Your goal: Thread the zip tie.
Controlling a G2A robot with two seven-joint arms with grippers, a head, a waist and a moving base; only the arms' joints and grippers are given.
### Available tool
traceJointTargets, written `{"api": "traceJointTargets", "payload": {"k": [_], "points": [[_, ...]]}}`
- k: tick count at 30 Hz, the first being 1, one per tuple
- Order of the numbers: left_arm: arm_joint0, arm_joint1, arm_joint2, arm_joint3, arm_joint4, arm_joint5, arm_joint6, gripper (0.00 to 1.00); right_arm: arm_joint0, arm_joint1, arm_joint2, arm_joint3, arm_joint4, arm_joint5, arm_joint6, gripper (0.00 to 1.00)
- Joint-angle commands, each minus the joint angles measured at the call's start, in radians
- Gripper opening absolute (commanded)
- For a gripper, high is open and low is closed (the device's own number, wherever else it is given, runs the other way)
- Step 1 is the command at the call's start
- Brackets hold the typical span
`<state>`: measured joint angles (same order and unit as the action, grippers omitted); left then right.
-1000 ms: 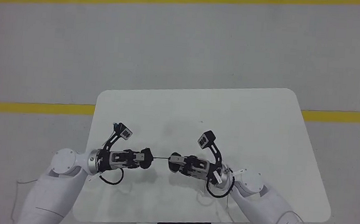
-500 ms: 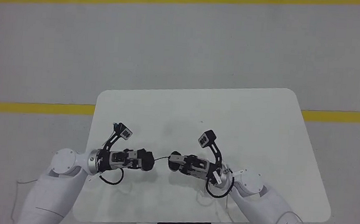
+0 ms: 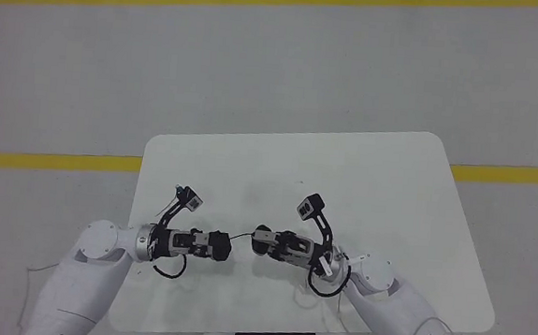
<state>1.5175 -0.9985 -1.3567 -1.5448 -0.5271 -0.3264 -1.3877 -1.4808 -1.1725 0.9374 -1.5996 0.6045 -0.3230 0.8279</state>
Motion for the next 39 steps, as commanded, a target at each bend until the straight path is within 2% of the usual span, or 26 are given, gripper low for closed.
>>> {"api": "traceJointTargets", "payload": {"k": [1,5,8,10,16,17,19,21,23,25,31,34,39], "points": [[-0.001,0.002,0.024,-0.011,-0.011,-0.007,-0.002,1.0,0.002,0.0,-0.001,0.0,0.009,-0.005,0.018,0.0],[-0.019,0.016,0.056,-0.009,-0.032,-0.014,-0.002,1.0,0.012,-0.004,-0.011,0.008,0.027,-0.005,0.046,0.0],[-0.031,0.023,0.084,-0.026,-0.087,-0.014,-0.002,1.0,0.022,-0.007,-0.022,0.019,0.037,0.006,0.061,0.0],[-0.039,0.028,0.09,-0.029,-0.086,-0.014,-0.002,1.0,0.025,-0.007,-0.023,0.021,0.037,0.007,0.063,0.0],[-0.039,0.028,0.09,-0.029,-0.086,-0.014,-0.002,1.0,0.025,-0.007,-0.023,0.021,0.037,0.007,0.063,0.0],[-0.038,0.027,0.095,-0.025,-0.074,0.002,0.035,1.0,0.022,-0.008,-0.023,0.016,0.033,0.013,0.046,0.0],[-0.035,0.025,0.104,-0.025,-0.099,0.013,0.064,1.0,0.019,-0.008,-0.023,0.009,0.033,0.011,0.04,0.0],[-0.035,0.023,0.109,-0.009,-0.167,0.019,0.05,1.0,0.02,-0.009,-0.025,0.006,0.038,0.002,0.056,0.0],[-0.043,0.023,0.113,0.005,-0.187,0.013,0.029,1.0,0.025,-0.009,-0.027,0.011,0.034,-0.007,0.075,0.0],[-0.051,0.024,0.114,0.006,-0.16,-0.011,0.012,1.0,0.026,-0.009,-0.024,0.014,0.018,-0.017,0.062,0.0],[-0.051,0.024,0.114,0.006,-0.16,-0.011,0.012,1.0,0.026,-0.01,-0.024,0.013,0.017,-0.016,0.058,0.0],[-0.048,0.023,0.128,-0.01,-0.158,-0.005,0.053,1.0,0.021,-0.011,-0.027,-0.001,0.005,-0.017,0.036,0.0],[-0.049,0.023,0.137,-0.008,-0.173,-0.013,0.045,1.0,0.015,-0.014,-0.021,-0.012,0.0,-0.017,0.031,0.0]]}}
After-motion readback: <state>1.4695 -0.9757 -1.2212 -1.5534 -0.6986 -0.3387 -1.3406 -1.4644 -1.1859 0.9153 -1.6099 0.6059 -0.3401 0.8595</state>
